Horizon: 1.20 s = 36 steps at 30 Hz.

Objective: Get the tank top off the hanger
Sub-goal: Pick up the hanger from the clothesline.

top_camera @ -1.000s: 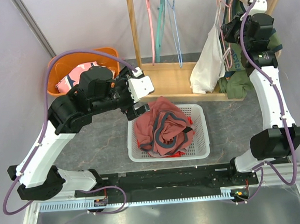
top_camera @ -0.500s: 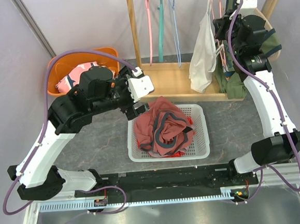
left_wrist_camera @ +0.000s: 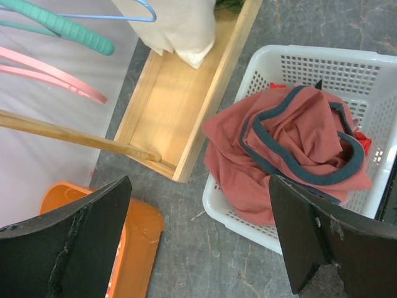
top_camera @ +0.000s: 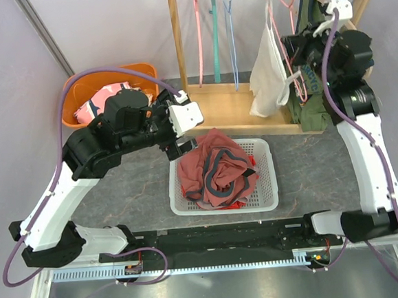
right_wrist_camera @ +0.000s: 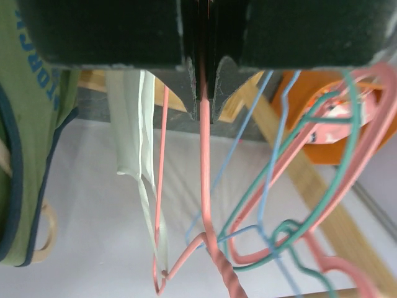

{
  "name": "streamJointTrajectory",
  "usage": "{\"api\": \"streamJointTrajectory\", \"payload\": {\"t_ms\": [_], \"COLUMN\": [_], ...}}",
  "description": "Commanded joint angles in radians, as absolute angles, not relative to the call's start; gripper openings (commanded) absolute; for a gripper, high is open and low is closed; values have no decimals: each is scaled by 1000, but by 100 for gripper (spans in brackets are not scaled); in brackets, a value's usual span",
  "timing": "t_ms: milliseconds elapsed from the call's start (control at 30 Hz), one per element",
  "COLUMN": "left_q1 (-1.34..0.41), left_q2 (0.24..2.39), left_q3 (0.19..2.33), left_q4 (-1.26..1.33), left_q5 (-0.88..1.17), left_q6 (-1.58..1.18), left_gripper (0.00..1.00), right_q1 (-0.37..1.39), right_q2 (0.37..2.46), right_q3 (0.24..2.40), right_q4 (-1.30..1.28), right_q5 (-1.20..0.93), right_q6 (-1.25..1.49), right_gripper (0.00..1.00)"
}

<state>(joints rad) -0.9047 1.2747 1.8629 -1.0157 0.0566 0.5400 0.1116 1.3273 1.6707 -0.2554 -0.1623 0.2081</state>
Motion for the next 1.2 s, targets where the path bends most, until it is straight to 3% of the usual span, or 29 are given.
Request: {"api": "streamJointTrajectory", "payload": {"t_ms": [0,267,367,567,867,1167], "left_q1": [-904,-904,-902,-902,-847,-761], "left_q2": [1220,1089,1069,1000,997,994], "left_q3": [1845,1782,1783,1741,1816,1948], "left_q4": [-1000,-900,-891,-884,-888,-891], "left_q5": [133,227,274,374,463,548], "left_q6": [589,630,649,715,675,643], "left_gripper": [99,99,99,99,99,99], "right_q1": [115,118,141,170,195,238], "right_q2": [1166,1008,944,865,983,1204], "right_q3": [1651,1733,1756,1724,1753,2018], "right_q4": [-325,-629,-649,-558,-365,-287], "right_q5": [-314,-436,-449,-716,-1002,-1017], "right_q6": [262,256,268,321,495,575], "right_gripper": [0,0,0,0,0,0]}}
